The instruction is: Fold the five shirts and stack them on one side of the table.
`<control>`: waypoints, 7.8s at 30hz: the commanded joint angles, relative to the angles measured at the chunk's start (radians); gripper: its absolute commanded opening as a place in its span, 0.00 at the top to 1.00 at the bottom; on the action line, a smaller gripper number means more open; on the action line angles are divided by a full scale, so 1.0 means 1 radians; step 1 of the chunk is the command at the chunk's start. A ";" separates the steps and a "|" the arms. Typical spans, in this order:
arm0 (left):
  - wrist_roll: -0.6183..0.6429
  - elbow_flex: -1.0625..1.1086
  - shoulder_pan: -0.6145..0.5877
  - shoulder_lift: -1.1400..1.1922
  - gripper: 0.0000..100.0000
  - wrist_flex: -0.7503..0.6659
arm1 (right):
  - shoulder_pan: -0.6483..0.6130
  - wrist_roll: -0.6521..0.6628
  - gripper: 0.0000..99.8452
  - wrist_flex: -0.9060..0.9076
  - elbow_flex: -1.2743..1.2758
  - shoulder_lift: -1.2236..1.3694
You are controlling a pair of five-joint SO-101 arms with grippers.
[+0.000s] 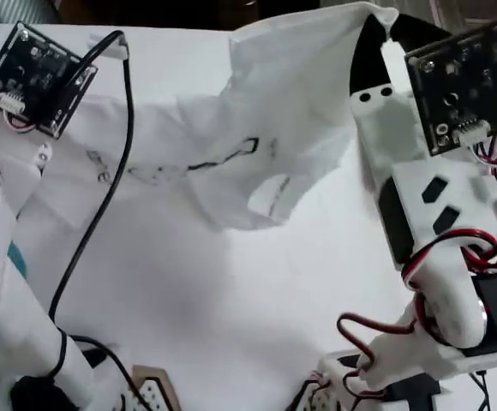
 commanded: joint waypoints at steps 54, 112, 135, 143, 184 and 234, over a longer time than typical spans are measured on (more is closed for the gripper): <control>0.064 0.625 0.008 -0.333 0.98 -0.331 | 0.110 0.135 0.98 -0.262 0.333 -0.127; 0.140 0.079 0.080 0.974 0.98 0.071 | 0.074 0.137 0.98 0.065 0.559 0.602; 0.107 0.588 -0.040 0.356 0.98 -0.282 | 0.074 0.135 0.98 -0.352 1.441 -0.128; 0.167 0.601 -0.055 0.339 0.98 -0.437 | 0.093 0.135 0.98 -0.378 1.310 -0.168; -0.189 1.244 -0.091 0.338 0.98 -0.353 | 0.091 0.120 0.98 -0.286 1.827 -0.196; 0.298 0.780 0.011 0.555 0.98 -0.384 | -0.010 -0.169 0.98 -0.653 1.507 0.079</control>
